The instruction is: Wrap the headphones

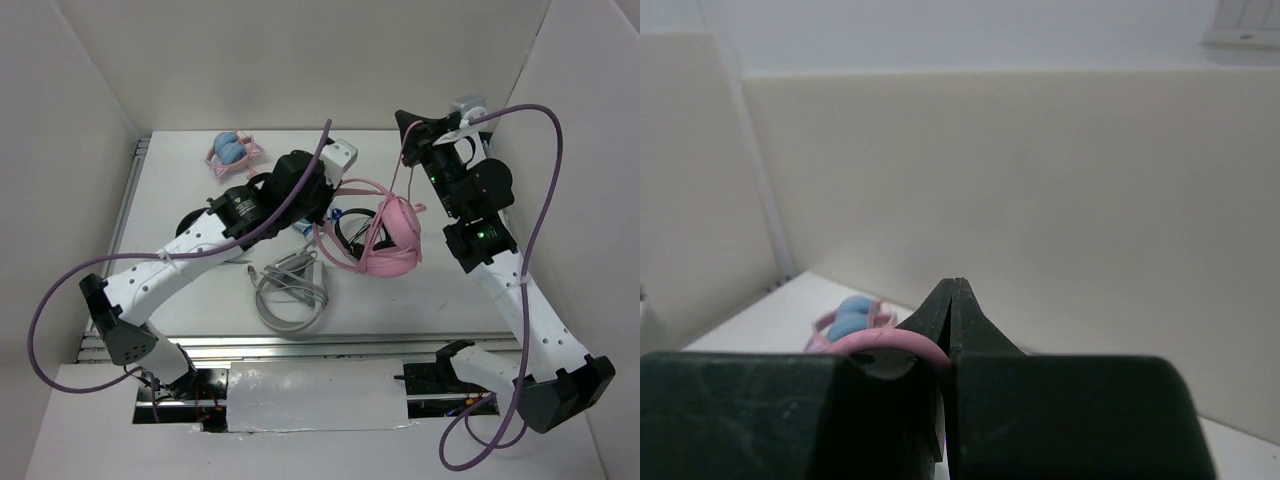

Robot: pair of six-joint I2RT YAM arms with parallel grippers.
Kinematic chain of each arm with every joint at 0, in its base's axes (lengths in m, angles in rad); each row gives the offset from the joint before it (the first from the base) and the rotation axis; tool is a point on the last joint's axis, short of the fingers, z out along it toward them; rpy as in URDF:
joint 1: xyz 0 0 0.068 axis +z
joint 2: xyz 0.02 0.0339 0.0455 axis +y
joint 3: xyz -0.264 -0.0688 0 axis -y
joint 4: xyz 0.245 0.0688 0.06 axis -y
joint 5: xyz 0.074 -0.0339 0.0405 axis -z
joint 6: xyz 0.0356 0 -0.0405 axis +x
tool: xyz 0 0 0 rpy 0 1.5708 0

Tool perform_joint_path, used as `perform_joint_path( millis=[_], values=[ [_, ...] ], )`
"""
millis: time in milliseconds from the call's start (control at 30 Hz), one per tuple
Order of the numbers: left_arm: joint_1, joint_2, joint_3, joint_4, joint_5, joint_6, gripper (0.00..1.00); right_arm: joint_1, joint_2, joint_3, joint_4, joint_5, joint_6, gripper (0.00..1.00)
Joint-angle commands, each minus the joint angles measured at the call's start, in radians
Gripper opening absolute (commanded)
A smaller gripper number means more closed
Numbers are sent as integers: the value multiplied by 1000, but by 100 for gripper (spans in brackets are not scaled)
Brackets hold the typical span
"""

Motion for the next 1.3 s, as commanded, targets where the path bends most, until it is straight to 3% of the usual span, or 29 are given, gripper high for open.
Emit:
perform_joint_path(
  millis=[0,233,400,467,567,667,1000,1133,1267],
  values=[
    [-13,47,67,-34,-193,0,0,56,-26,93,-117,-21,-87,4],
    [-19,153,122,-57,-312,-12,0,169,19,185,-250,89,-179,6],
    [47,221,186,-98,-368,-93,0,241,63,213,-305,211,-194,5],
    [75,260,245,-144,-442,-134,0,283,42,204,-315,237,-200,10],
    [104,294,314,-205,-445,-165,0,320,2,185,-301,329,-200,13],
    [113,265,272,-181,-461,-168,0,350,-33,158,-263,407,-202,14],
    [159,245,257,-222,-520,-221,0,425,-190,27,-72,361,-207,9],
    [159,262,272,-241,-524,-204,0,441,-155,126,-156,341,-263,6],
    [147,189,164,-146,-436,-95,0,445,-63,213,-181,474,-405,2]
  ],
)
